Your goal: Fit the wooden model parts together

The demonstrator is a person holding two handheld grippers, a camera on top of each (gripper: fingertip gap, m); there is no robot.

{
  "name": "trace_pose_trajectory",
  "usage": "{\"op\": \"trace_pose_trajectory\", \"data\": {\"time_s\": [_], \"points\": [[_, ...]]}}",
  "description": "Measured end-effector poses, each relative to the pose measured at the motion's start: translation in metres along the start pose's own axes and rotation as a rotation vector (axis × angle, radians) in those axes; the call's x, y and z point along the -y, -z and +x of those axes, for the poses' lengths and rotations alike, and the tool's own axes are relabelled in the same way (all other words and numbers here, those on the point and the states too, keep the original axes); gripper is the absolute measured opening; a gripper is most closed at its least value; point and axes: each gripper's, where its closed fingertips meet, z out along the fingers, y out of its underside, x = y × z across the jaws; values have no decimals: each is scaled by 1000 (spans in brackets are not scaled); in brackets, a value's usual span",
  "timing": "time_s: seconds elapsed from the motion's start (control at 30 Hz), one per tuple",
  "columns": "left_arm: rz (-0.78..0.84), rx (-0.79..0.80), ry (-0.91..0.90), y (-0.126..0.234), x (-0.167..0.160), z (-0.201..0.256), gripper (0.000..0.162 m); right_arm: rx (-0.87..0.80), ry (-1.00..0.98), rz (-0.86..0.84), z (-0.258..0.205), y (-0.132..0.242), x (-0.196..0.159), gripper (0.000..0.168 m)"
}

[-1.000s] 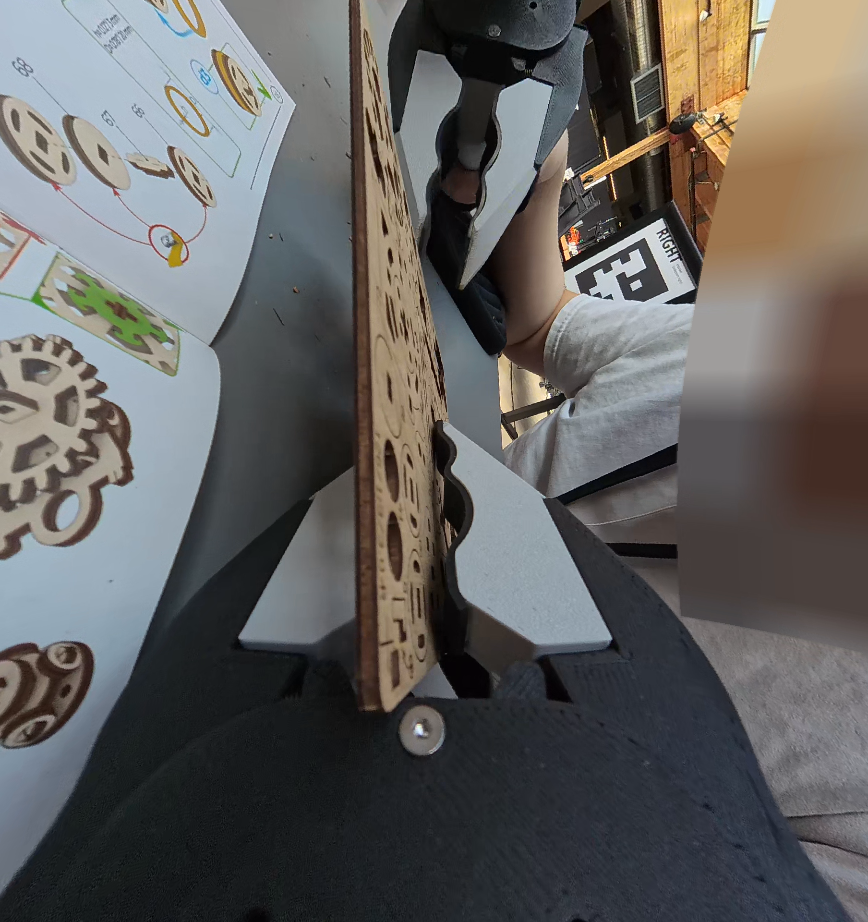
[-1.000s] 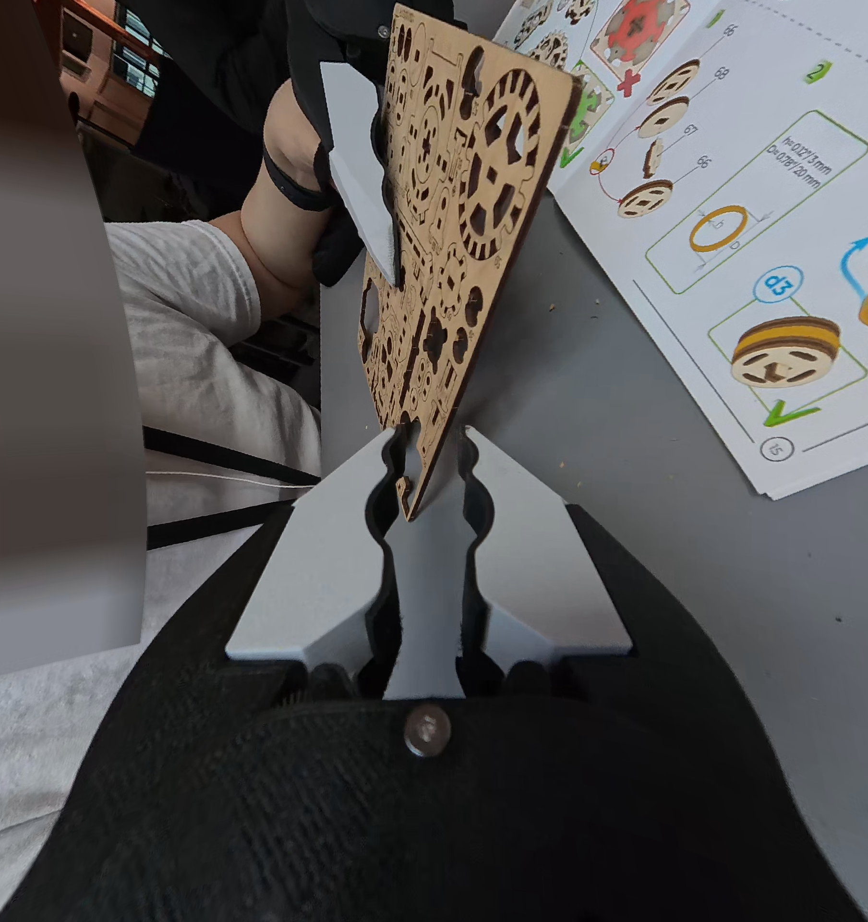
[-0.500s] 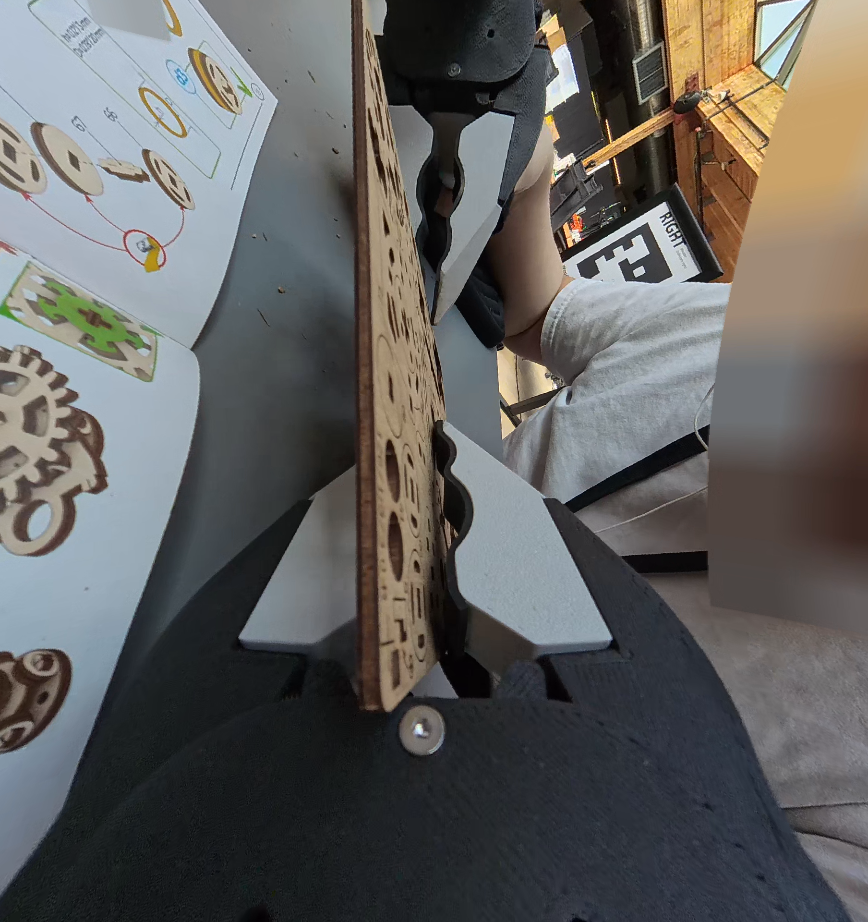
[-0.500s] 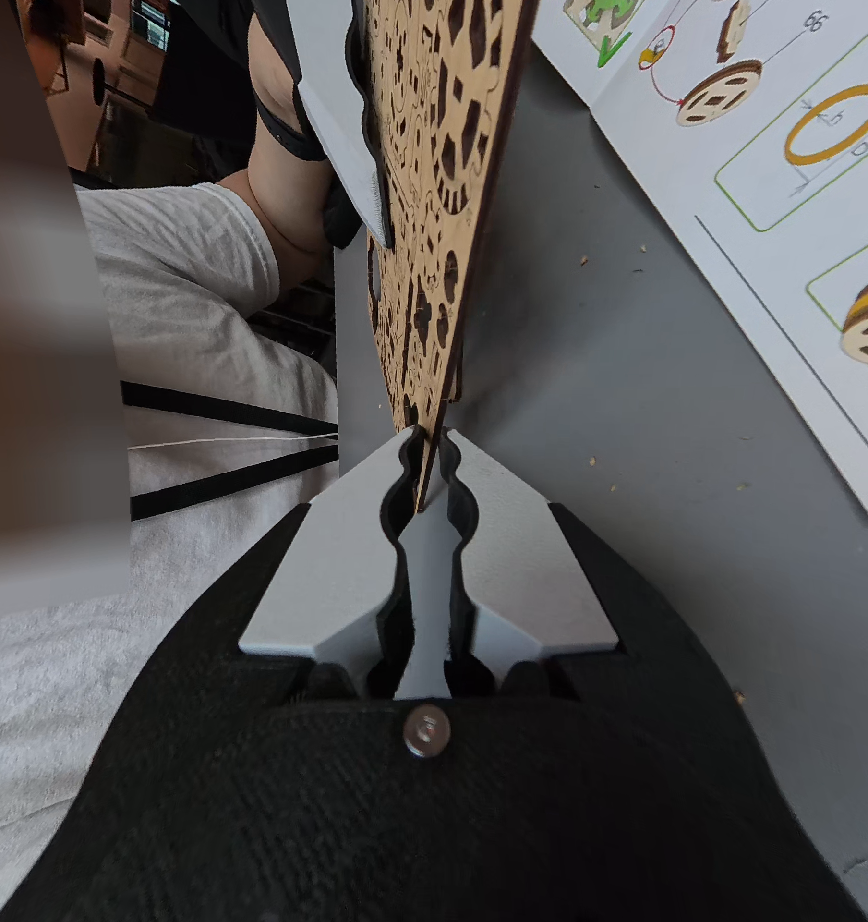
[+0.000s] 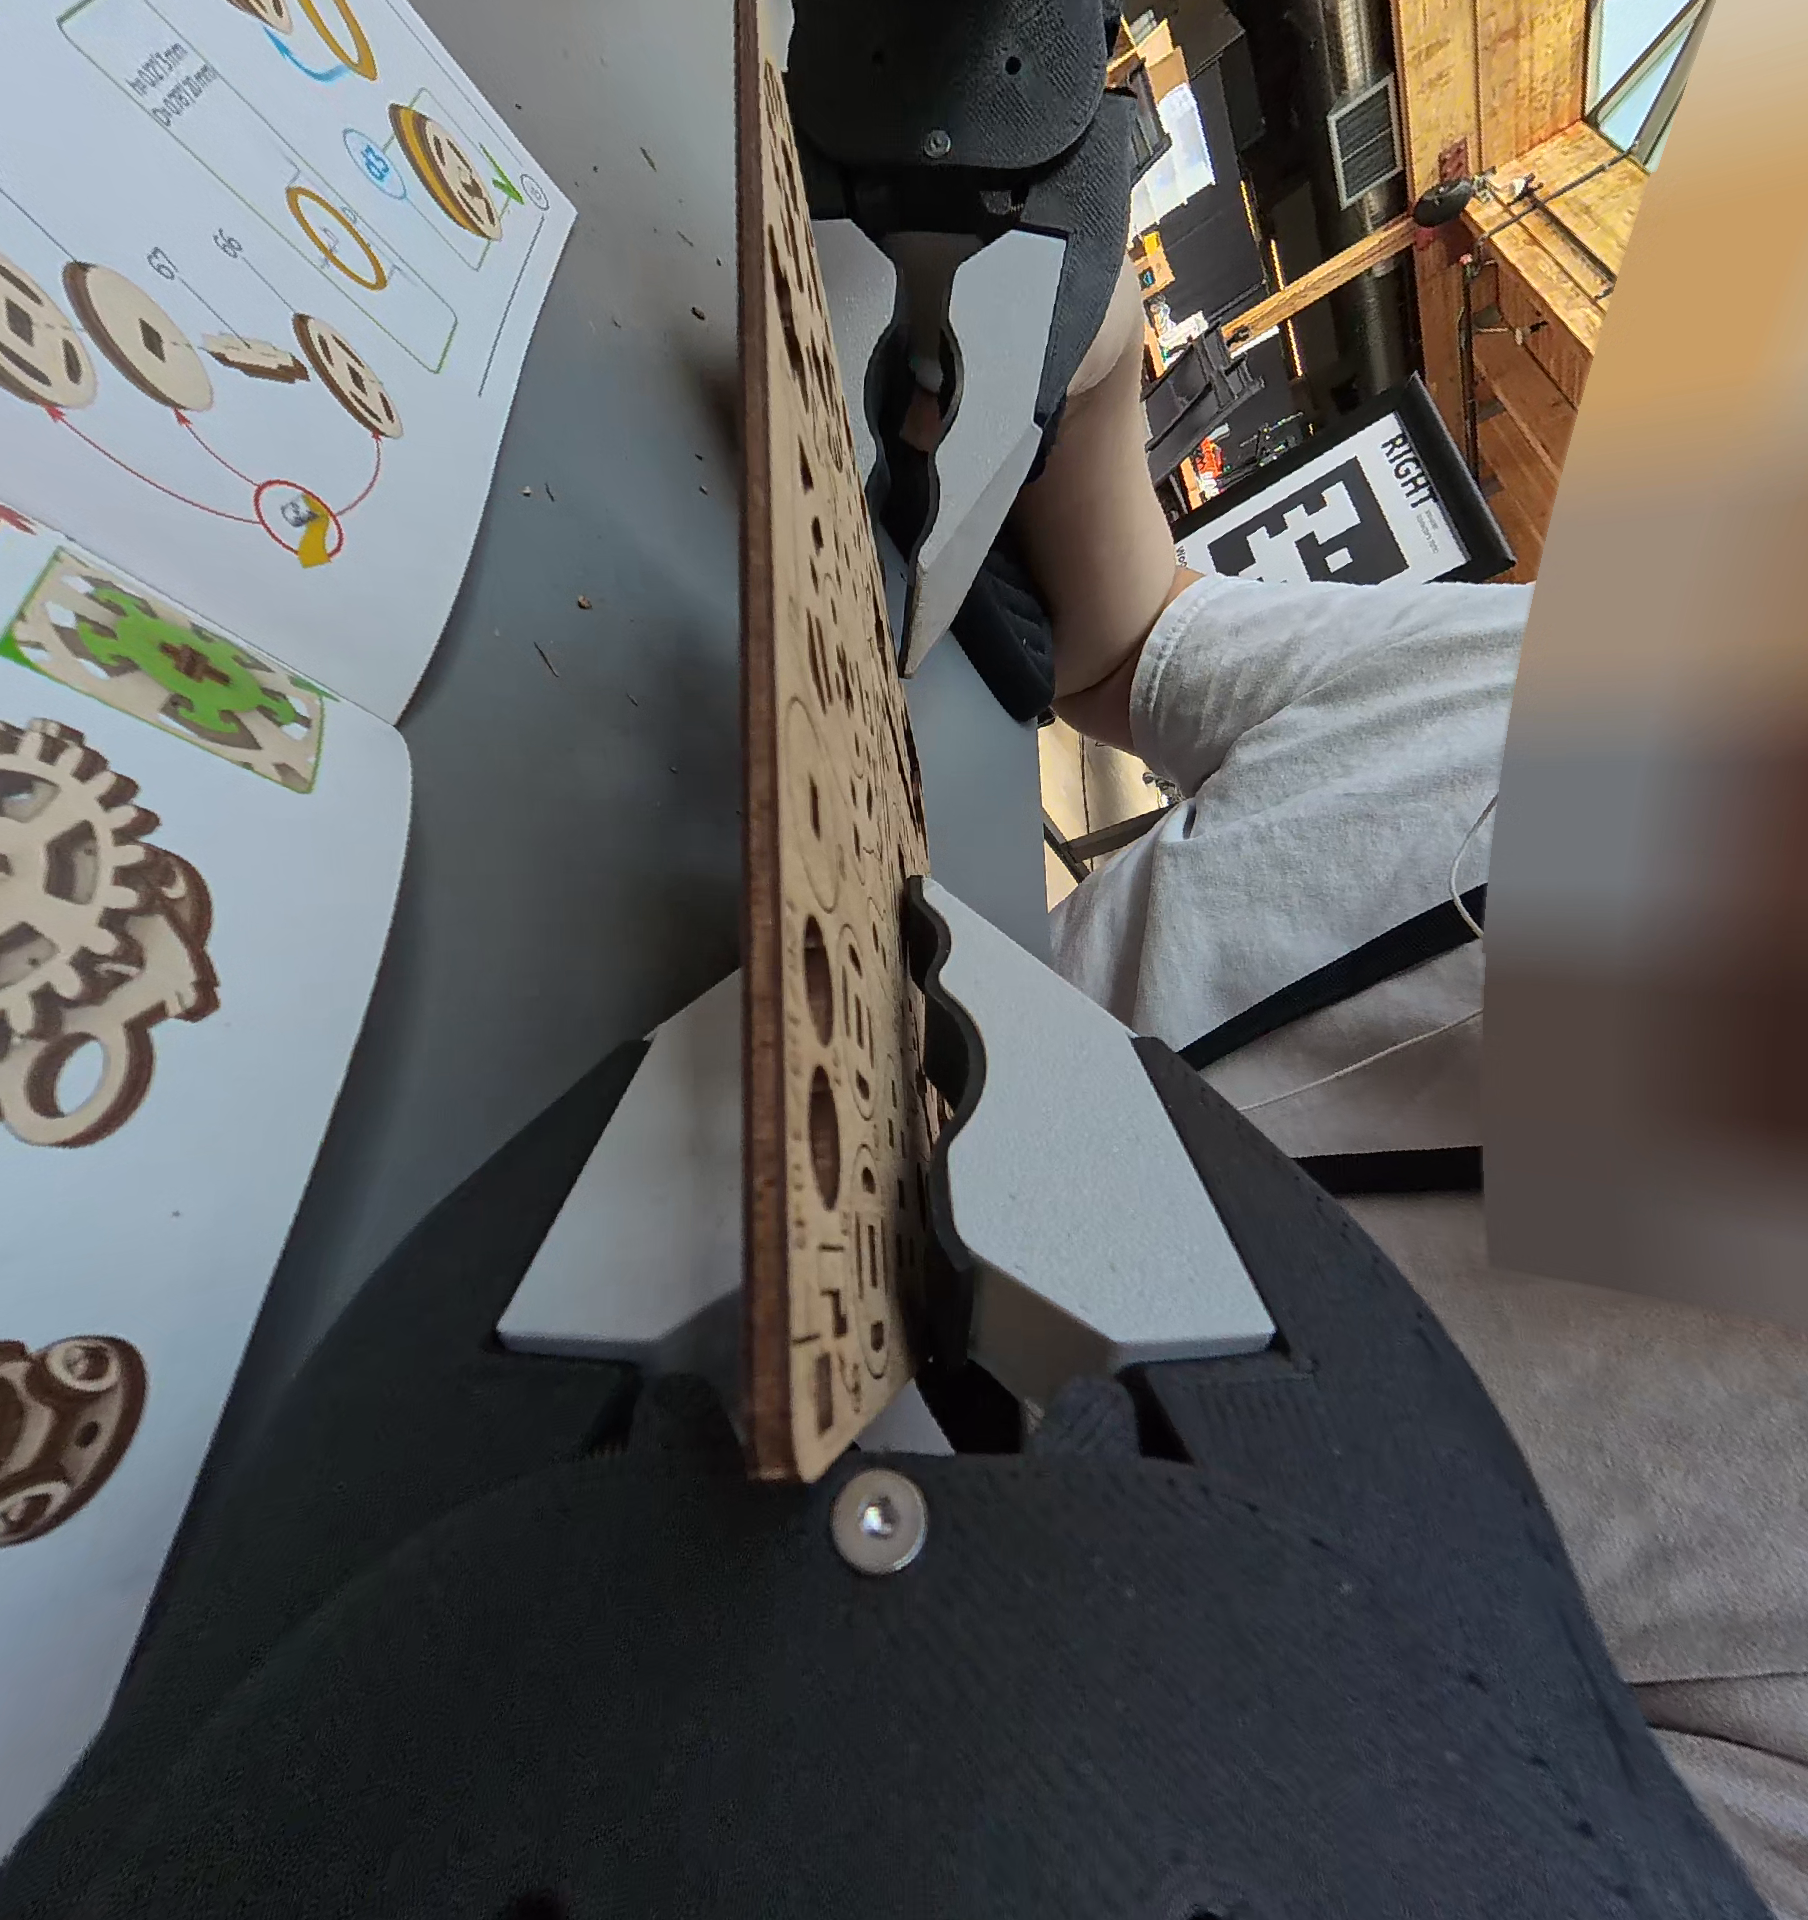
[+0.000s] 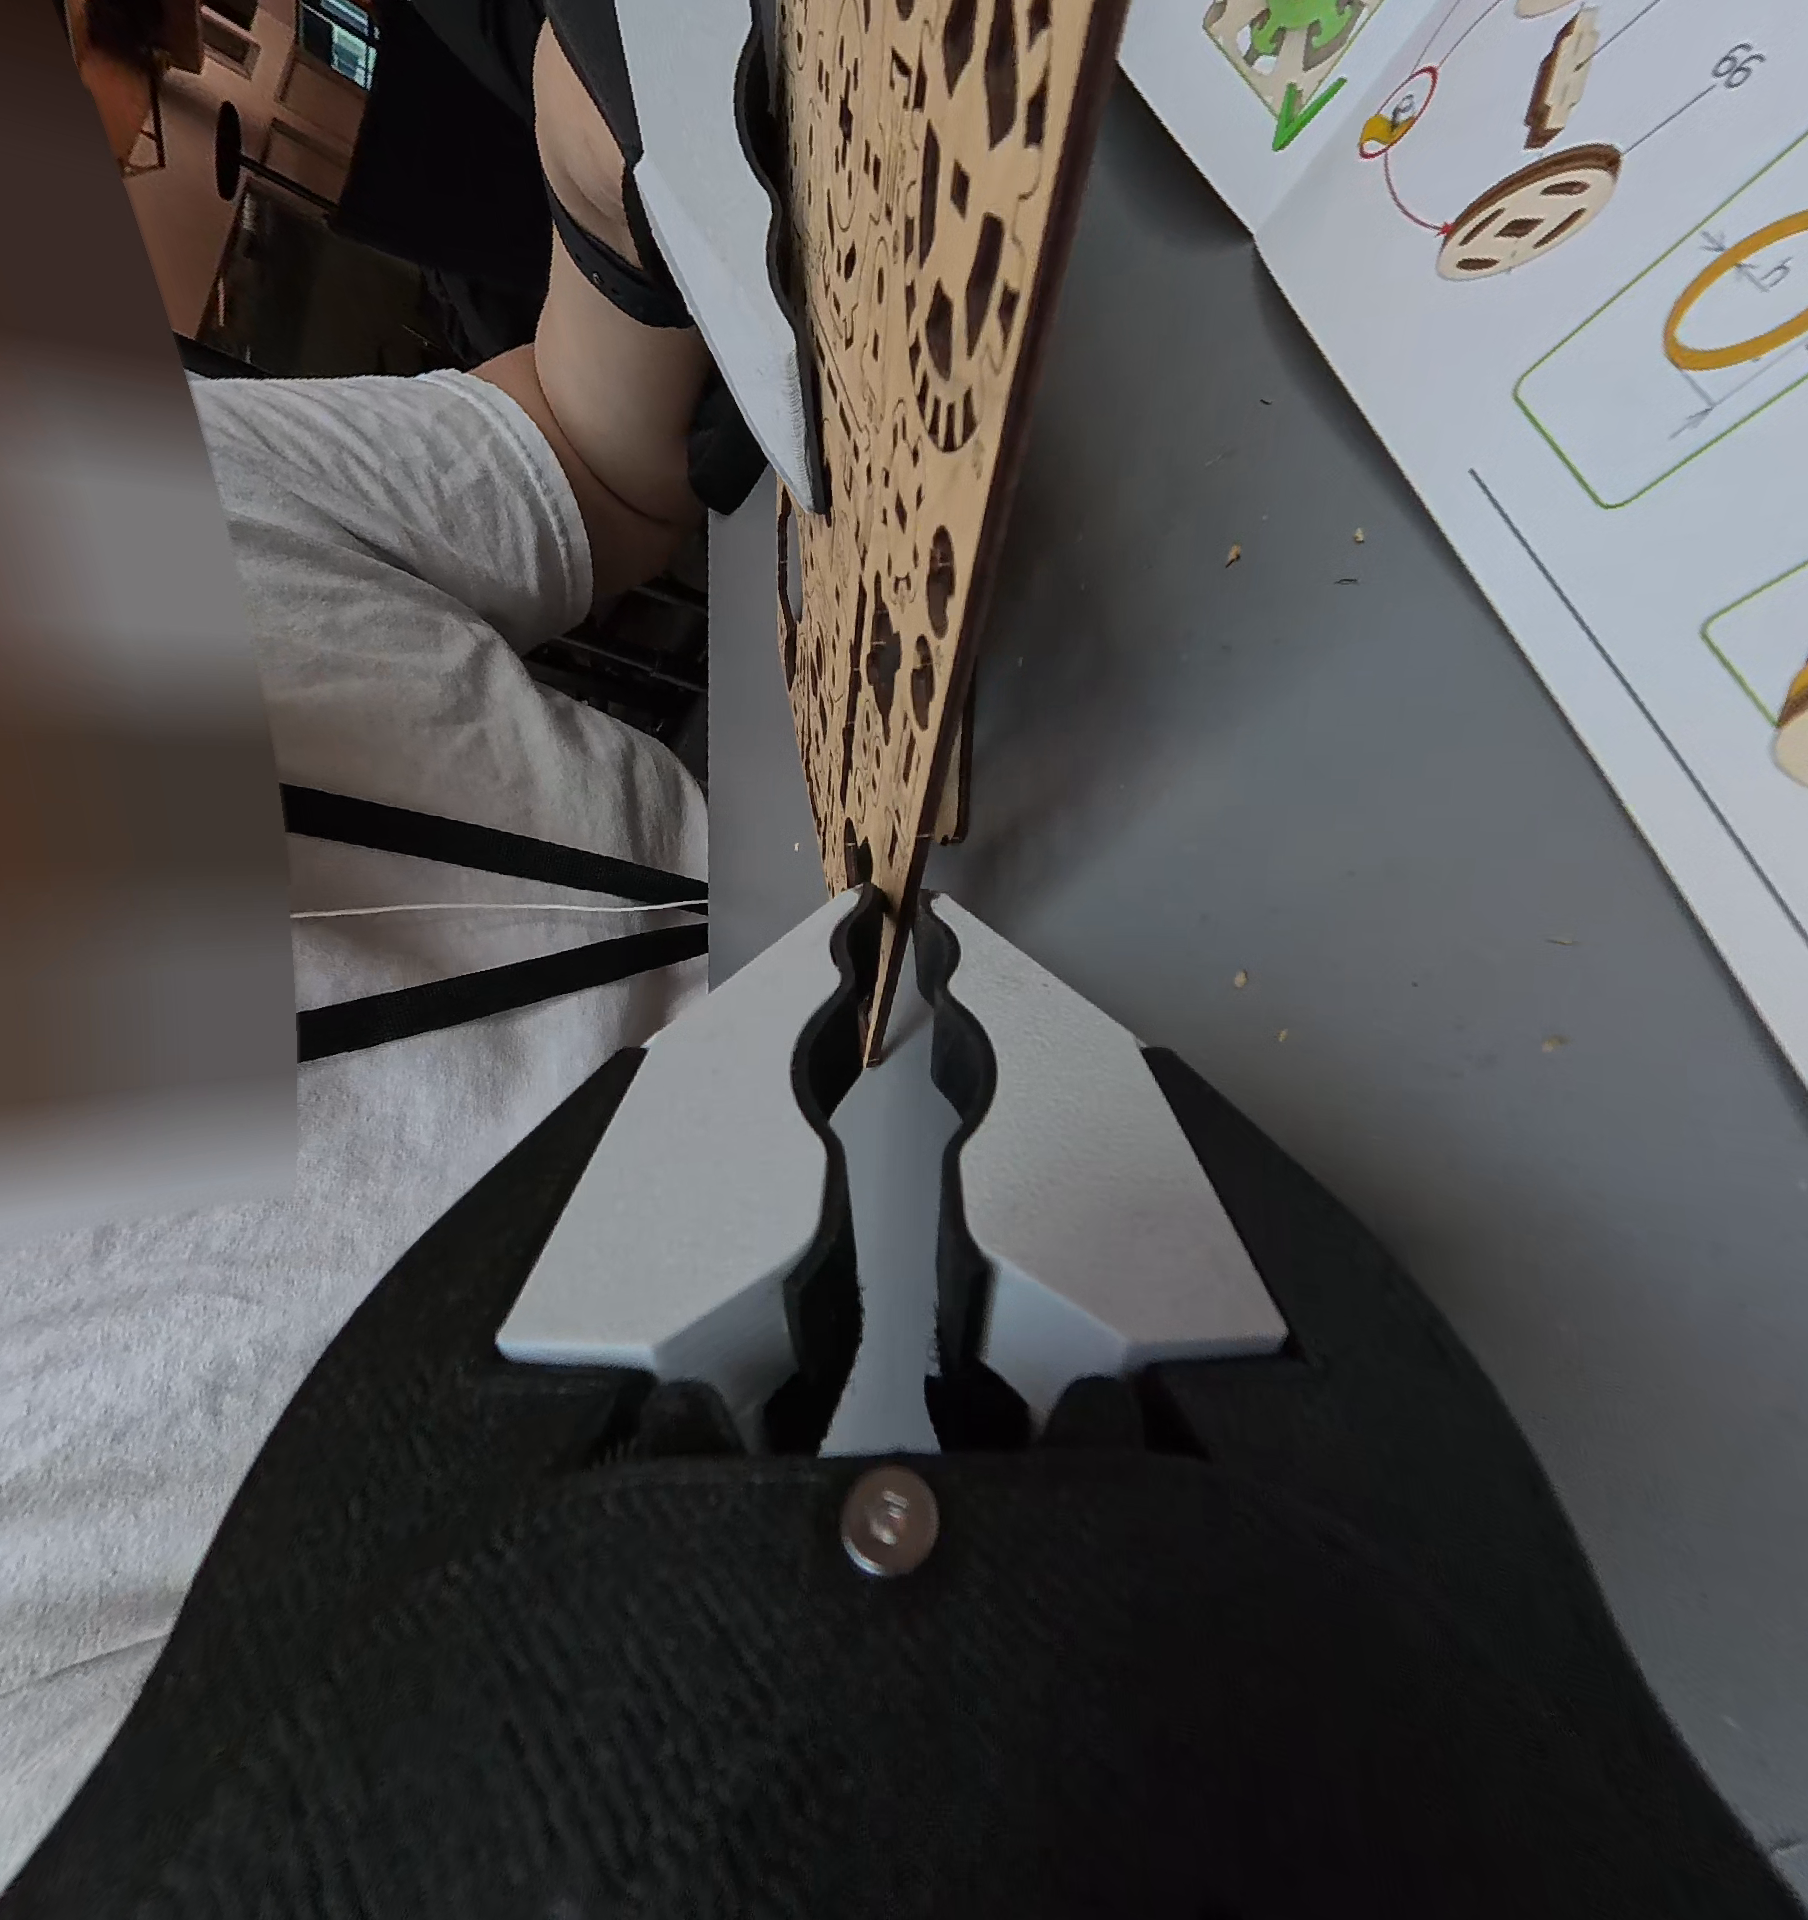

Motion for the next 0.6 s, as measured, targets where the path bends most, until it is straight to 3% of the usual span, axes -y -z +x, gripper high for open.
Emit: {"op": "trace_pose_trajectory", "data": {"time_s": [0.3,0.6], "points": [[-1,0,8,0,0,-1,1,-9,31,-3,-1,-1,0,11],[5,-2,9,0,1,-2,1,-3,16,9,2,-3,4,8]]}}
